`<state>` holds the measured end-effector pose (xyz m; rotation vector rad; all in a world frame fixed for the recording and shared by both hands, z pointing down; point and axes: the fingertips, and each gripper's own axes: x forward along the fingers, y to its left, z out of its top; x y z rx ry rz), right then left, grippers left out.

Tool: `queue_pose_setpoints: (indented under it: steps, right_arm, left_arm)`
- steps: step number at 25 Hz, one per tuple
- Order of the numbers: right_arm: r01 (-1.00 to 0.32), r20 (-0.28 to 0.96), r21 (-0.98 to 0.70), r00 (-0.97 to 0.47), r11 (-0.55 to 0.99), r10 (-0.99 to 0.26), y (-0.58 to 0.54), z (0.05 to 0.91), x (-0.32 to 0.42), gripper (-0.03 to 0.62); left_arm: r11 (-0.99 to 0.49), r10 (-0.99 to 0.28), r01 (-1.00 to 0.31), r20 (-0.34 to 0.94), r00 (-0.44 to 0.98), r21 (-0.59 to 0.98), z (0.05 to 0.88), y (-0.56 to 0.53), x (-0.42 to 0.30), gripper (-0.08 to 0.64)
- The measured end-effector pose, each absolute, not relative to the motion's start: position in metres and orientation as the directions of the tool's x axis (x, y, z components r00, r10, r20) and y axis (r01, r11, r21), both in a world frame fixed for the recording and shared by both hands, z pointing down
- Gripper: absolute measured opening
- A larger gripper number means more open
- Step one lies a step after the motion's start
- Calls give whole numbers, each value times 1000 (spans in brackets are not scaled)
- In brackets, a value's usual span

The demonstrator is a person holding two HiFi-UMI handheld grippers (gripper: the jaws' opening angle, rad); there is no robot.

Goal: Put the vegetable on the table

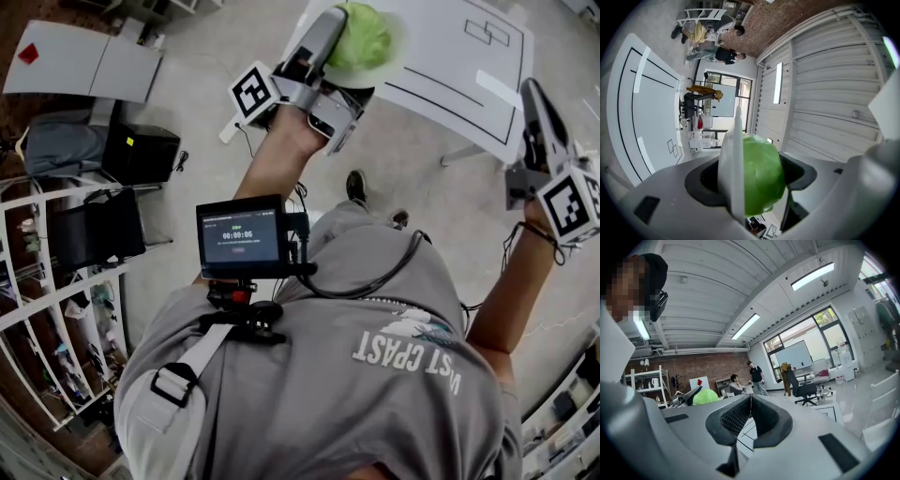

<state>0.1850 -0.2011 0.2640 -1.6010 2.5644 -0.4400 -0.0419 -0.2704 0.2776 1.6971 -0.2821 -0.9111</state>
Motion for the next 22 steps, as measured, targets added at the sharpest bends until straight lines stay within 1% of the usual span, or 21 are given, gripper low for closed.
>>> queue_pose_setpoints:
  steps: [5,12,22]
  right_arm:
    - [-874,85,-293,-428,388,-900,-197,265,188,6]
    - [-853,124,-310,-474,420,-872,-211,275,173,6]
    - [-840,159,-327,-500,433,-851,-212,286,163,6]
  left_arm:
    - [-324,-589,266,-413,695,908,281,-272,-35,343]
    - [-292,-634,249,-382,672,923,297,-272,-46,342]
    - [-271,-659,237,-360,660,933,307,-275,-55,342]
